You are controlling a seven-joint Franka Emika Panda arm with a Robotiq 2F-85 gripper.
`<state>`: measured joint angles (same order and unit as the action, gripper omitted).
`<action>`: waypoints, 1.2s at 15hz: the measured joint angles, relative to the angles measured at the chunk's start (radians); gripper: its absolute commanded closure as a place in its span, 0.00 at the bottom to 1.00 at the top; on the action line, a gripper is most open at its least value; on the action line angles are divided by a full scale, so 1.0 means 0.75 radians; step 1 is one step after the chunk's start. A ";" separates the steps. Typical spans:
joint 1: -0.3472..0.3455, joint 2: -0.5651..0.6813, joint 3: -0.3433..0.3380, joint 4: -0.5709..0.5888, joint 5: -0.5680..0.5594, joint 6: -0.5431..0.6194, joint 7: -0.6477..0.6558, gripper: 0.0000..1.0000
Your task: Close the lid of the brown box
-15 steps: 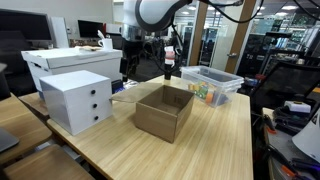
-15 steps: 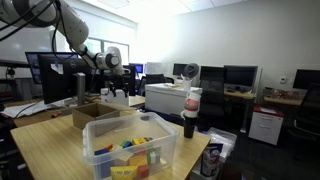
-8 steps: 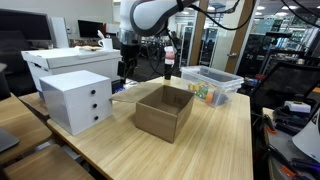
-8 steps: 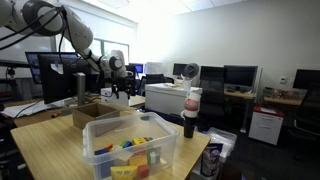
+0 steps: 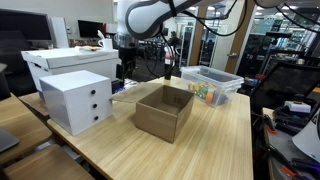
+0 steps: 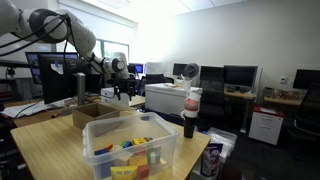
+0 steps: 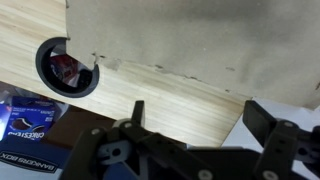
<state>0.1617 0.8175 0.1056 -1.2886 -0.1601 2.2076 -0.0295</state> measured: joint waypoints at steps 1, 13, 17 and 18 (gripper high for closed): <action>0.000 0.012 0.000 0.015 0.000 -0.009 -0.003 0.00; 0.003 0.177 0.000 0.186 0.034 -0.046 -0.006 0.25; 0.004 0.219 -0.012 0.227 0.038 -0.076 -0.005 0.42; 0.004 0.225 -0.016 0.237 0.038 -0.086 -0.004 0.50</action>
<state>0.1649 0.9863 0.0936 -1.1112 -0.1319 2.1433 -0.0324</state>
